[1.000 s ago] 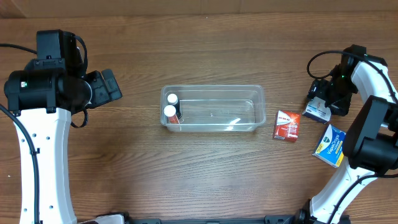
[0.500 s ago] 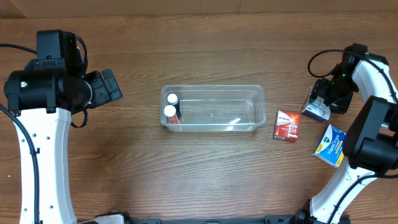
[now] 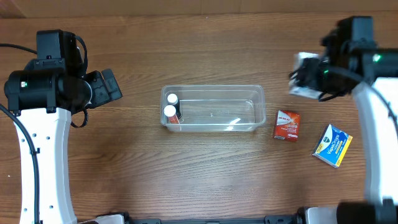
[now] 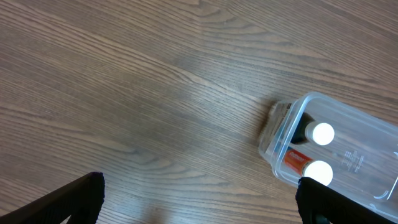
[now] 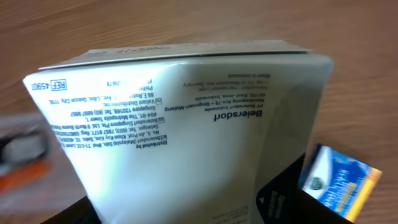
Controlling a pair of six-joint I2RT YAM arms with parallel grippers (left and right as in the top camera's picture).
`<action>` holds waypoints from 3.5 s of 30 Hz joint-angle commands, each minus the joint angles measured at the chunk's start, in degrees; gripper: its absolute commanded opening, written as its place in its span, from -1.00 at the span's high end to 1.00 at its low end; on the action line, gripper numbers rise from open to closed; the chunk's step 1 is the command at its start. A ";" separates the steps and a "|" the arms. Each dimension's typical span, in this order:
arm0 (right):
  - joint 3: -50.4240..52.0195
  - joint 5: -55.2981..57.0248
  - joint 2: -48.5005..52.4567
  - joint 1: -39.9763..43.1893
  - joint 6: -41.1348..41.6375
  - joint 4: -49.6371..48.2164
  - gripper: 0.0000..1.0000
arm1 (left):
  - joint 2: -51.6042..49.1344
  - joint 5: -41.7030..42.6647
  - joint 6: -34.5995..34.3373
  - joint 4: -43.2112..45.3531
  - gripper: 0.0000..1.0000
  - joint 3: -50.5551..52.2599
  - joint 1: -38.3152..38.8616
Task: Pack container
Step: 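Carry the white box with the right gripper into the container's right end, then move the right gripper to the blue VapoDrops box and grasp it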
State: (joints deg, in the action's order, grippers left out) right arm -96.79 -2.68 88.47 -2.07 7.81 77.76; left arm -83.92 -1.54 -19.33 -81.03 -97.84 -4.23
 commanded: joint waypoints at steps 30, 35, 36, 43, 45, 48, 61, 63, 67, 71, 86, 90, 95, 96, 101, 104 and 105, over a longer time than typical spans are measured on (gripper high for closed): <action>19.47 3.08 11.32 -17.75 7.21 -20.52 -0.51 | 0.17 -0.39 1.33 -1.22 -1.00 0.26 0.02; 19.47 3.02 11.32 -17.77 6.97 -20.28 -0.52 | 0.13 -0.39 1.36 -1.22 -1.00 0.26 0.02; 19.47 3.02 11.32 -17.77 6.97 -20.20 -0.52 | 0.13 -0.39 1.33 -1.22 -1.00 0.26 0.02; 19.47 3.04 11.32 -17.77 6.99 -19.74 -0.68 | 0.13 -0.44 1.36 -1.22 -1.00 0.26 0.02; 19.47 3.04 11.32 -17.75 6.99 -19.58 -0.70 | 0.13 -0.59 1.36 -1.22 -1.00 0.26 0.02; 19.50 3.04 11.32 -17.77 6.99 -19.63 -0.70 | 0.02 -0.57 1.36 -1.22 -1.00 0.26 0.02; 2.62 15.08 -2.99 -11.43 13.05 -11.52 -1.00 | -0.07 -1.64 1.36 -1.27 -1.00 0.26 0.02; 2.08 15.04 -6.73 -3.37 16.61 -8.70 -1.00 | -0.07 -1.64 1.36 -1.27 -1.00 0.26 0.02; 4.35 11.21 -7.04 14.19 17.07 -2.14 -1.00 | -0.07 -1.64 1.36 -1.25 -1.00 0.26 0.02; 15.82 4.17 -6.67 24.24 13.11 -5.33 -1.00 | -0.07 -1.64 1.33 -1.01 -1.00 0.26 0.02; 39.80 4.07 6.86 29.73 6.69 -26.95 -1.00 | -0.07 -1.44 1.31 -1.01 -1.00 0.26 0.07; 39.80 4.74 8.57 29.75 6.62 -26.75 -1.00 | -0.07 -1.44 1.31 -0.98 -1.00 0.26 0.07; 39.95 5.55 9.55 29.73 5.81 -26.62 -1.00 | -0.07 -1.44 1.31 -0.98 -1.00 0.26 0.07; 40.28 5.55 9.57 29.73 5.79 -26.51 -1.00 | -0.07 -1.44 1.33 -0.98 -1.00 0.26 0.07; 41.09 5.55 9.60 29.73 5.64 -26.05 -1.00 | -0.07 -1.46 1.33 -0.96 -1.00 0.26 0.07; 41.07 5.51 9.60 29.73 5.64 -26.12 -1.00 | -0.07 -1.46 1.33 -0.98 -1.00 0.26 0.07; 41.07 5.49 9.60 29.73 5.64 -26.32 -1.00 | -0.07 -1.46 1.33 -0.98 -1.00 0.26 0.07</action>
State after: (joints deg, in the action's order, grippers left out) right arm -56.97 3.75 96.75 27.38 13.43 51.64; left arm -83.92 -2.42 -19.09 -82.24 -97.76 -4.23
